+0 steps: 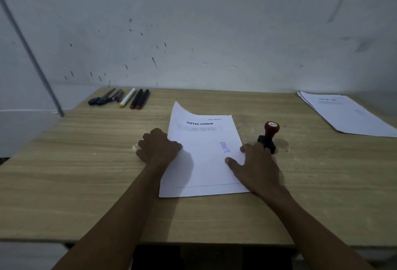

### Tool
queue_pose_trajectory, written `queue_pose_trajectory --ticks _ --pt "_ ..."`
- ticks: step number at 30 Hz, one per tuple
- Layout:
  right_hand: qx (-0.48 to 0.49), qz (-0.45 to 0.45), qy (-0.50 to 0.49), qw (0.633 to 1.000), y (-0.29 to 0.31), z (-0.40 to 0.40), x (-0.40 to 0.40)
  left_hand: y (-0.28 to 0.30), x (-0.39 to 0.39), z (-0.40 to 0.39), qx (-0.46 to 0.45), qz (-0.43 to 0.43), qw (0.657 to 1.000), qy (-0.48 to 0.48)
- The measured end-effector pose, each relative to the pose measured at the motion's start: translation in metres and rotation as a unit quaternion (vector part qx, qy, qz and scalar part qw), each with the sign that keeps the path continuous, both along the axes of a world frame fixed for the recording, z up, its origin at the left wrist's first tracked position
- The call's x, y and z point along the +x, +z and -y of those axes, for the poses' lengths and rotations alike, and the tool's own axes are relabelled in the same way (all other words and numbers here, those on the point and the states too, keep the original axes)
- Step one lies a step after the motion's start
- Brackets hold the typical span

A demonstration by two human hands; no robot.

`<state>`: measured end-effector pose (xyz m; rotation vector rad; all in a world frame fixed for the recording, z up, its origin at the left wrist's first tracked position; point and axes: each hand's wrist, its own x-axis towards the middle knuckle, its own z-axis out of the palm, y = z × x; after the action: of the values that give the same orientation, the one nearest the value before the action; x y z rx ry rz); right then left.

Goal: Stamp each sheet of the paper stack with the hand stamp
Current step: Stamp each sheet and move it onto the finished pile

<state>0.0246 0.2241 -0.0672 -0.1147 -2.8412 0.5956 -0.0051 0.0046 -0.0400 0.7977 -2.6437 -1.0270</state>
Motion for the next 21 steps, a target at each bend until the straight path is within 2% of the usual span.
queue_pose_trajectory --ticks 3,6,13,21 --pt "-0.024 0.002 0.006 1.000 0.000 -0.002 0.000 0.001 0.000 0.002 0.068 -0.058 0.996 0.022" --pt "-0.044 -0.002 0.011 0.999 0.002 -0.003 0.001 0.002 0.001 0.002 0.089 -0.085 0.992 0.027" --pt "-0.082 0.000 0.016 0.997 0.008 -0.006 0.002 -0.005 0.001 0.007 0.077 -0.119 0.989 0.035" --pt "-0.093 0.003 0.010 0.996 0.009 -0.004 0.001 -0.010 -0.002 0.020 0.044 -0.160 0.986 -0.009"
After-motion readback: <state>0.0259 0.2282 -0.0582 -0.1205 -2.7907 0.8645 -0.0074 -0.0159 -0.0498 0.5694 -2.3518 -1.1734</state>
